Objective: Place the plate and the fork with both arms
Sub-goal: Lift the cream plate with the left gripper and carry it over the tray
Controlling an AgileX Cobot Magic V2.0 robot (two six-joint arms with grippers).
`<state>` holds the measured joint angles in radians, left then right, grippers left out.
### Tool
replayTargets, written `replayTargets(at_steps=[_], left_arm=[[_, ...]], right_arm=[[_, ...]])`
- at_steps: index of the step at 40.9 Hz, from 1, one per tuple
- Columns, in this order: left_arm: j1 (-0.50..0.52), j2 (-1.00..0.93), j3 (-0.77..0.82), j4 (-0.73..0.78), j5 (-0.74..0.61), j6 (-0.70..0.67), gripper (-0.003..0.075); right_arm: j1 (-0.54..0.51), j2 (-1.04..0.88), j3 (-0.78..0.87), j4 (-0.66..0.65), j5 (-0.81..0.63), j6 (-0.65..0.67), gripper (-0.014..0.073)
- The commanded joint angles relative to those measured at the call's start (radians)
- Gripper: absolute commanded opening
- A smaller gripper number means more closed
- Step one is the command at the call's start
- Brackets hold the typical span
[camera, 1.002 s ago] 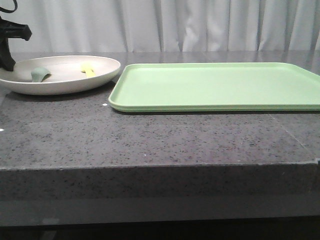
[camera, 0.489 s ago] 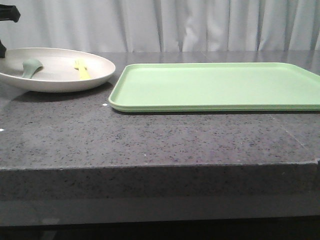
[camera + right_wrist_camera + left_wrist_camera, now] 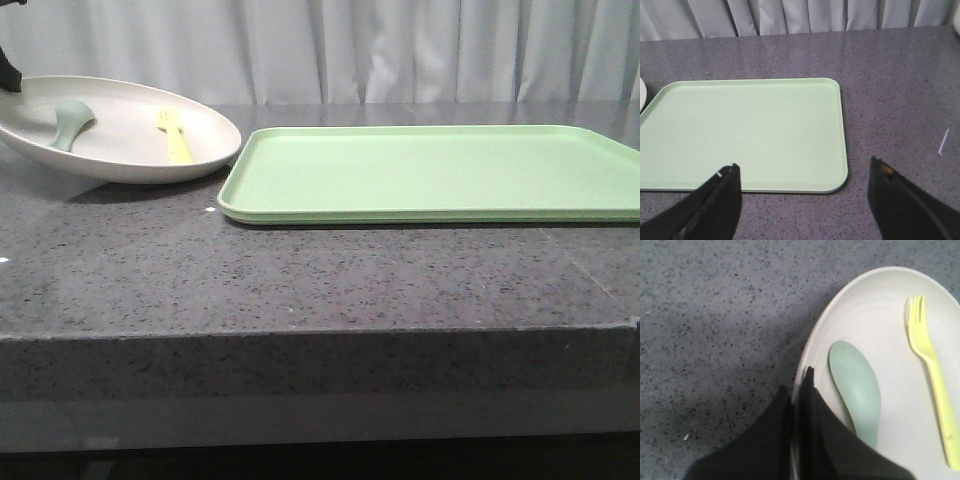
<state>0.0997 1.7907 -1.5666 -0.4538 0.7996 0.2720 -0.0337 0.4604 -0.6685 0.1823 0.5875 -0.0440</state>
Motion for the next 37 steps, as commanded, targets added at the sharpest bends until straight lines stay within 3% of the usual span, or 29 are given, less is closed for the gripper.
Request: replayTargets(at_steps=[1, 24, 37], left_arm=[[0.001, -0.064, -0.071, -0.068, -0.018, -0.001, -0.0018], [-0.008, -0.063, -0.169, -0.319, 0.080, 0.054, -0.0018], [-0.151, -0.063, -0.169, -0.327, 0.068, 0.064, -0.0018]], right_arm=[[-0.002, 0.013, -0.033, 0.005, -0.072, -0.006, 0.0554], [-0.002, 0.013, -0.033, 0.005, -0.069, -0.006, 0.0554], [-0.002, 0.013, -0.033, 0.005, -0.059, -0.006, 0.0554]])
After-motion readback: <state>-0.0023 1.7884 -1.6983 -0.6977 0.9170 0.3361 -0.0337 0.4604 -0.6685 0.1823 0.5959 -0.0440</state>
